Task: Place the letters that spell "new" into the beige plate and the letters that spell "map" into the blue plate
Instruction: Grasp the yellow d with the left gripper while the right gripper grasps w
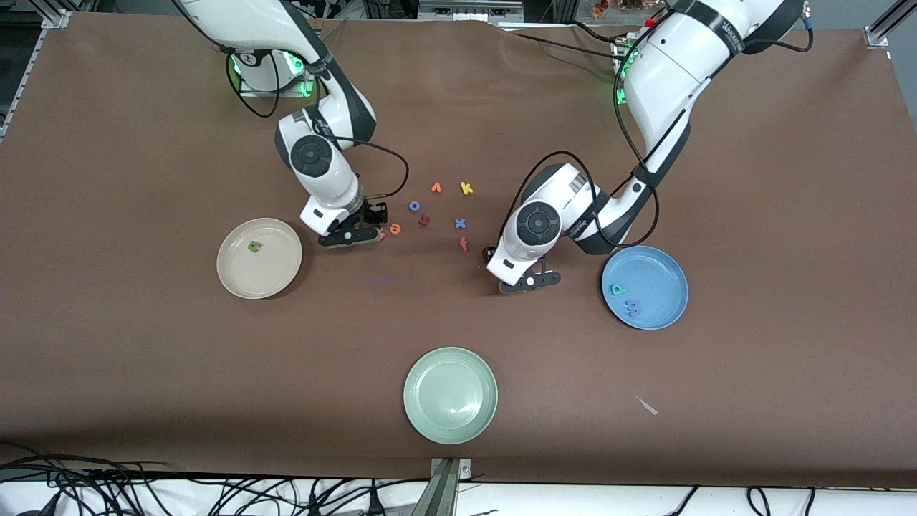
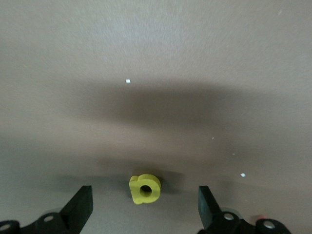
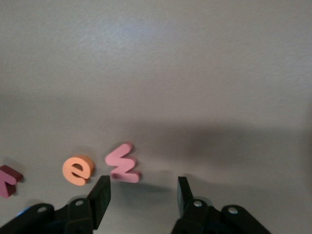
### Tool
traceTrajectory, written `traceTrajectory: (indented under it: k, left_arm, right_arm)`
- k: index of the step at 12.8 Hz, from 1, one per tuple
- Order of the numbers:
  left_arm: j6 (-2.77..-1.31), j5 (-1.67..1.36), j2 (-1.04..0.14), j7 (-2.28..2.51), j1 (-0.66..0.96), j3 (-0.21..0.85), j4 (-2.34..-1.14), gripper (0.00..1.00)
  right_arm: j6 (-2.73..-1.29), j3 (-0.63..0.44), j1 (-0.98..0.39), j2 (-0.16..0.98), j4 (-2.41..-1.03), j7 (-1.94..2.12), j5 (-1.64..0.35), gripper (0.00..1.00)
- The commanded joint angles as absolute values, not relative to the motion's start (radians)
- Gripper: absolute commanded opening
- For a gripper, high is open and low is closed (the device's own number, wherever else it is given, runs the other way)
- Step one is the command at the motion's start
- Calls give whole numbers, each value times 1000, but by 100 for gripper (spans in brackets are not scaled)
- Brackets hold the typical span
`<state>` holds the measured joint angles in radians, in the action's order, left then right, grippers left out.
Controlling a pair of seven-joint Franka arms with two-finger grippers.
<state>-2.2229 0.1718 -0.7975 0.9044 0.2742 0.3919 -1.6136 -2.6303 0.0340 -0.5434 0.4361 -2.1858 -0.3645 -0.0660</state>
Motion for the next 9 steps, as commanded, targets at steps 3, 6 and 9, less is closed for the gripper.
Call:
traceTrajectory:
  k: [3, 6, 9]
  left_arm:
    - [-2250, 201, -781, 927, 272, 396, -1646, 65]
    - [-2250, 201, -781, 928, 272, 396, -1646, 23]
    - [-2238, 201, -770, 913, 264, 396, -1641, 6]
  right_arm:
    - [-2683, 29, -557, 451, -2198, -383, -80, 63]
    - [-2717, 29, -566, 471, -2195, -383, -77, 63]
    - [-2738, 29, -575, 482, -2197, -383, -77, 63]
